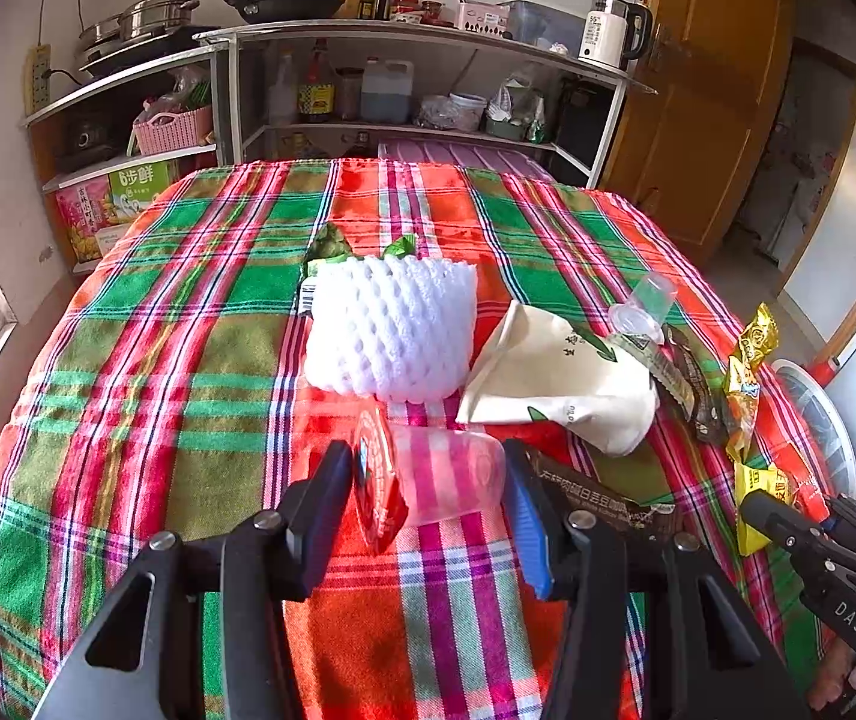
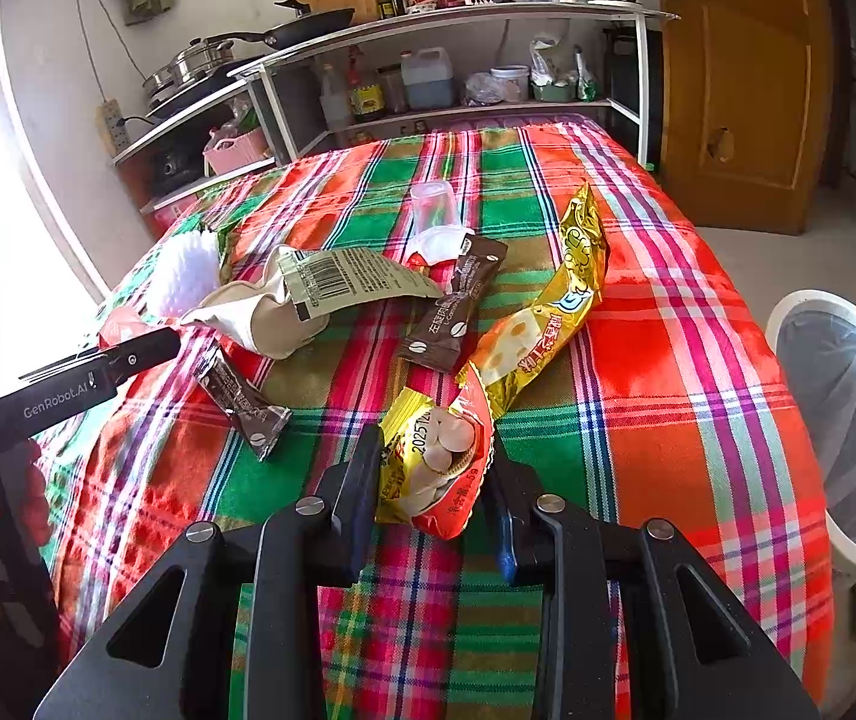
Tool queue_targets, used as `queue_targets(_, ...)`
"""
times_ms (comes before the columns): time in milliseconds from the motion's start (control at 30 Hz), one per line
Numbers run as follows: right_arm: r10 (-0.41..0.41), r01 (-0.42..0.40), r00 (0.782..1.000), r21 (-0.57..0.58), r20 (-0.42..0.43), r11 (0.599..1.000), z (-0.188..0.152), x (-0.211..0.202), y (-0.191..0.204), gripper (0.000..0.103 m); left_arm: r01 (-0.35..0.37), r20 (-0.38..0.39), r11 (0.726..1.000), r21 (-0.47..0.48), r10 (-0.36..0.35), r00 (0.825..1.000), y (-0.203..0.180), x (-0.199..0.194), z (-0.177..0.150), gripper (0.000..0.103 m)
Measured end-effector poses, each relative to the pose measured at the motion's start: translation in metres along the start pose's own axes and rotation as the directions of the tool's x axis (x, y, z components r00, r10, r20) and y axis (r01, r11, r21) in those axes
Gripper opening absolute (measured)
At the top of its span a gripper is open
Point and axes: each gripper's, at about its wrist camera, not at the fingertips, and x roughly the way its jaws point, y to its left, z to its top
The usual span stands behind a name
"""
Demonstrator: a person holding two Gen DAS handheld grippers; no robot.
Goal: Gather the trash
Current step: 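Grasp the clear plastic cup with the left gripper while the right grasps the gold snack bag, then carry the cup and snack bag over the bin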
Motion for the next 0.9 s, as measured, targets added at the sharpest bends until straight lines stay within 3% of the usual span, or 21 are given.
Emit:
queue_targets(500,-0.012,0.008,0.996,0.042,0.084,0.999,0.002,-0.036,-0.019,0.032,0.08,0.053,0.993,0.086,-0.085,0.995,-0.056,-0.031,0.005,0.052)
queue_targets(900,-0.092,0.074,0.984,0.117,0.156,0.99,0.002,-0.076,-0.063,0.032,0.177,0.048,0.965,0.193,-0.189,0.981,-0.126,-0.032,0.013,0.052)
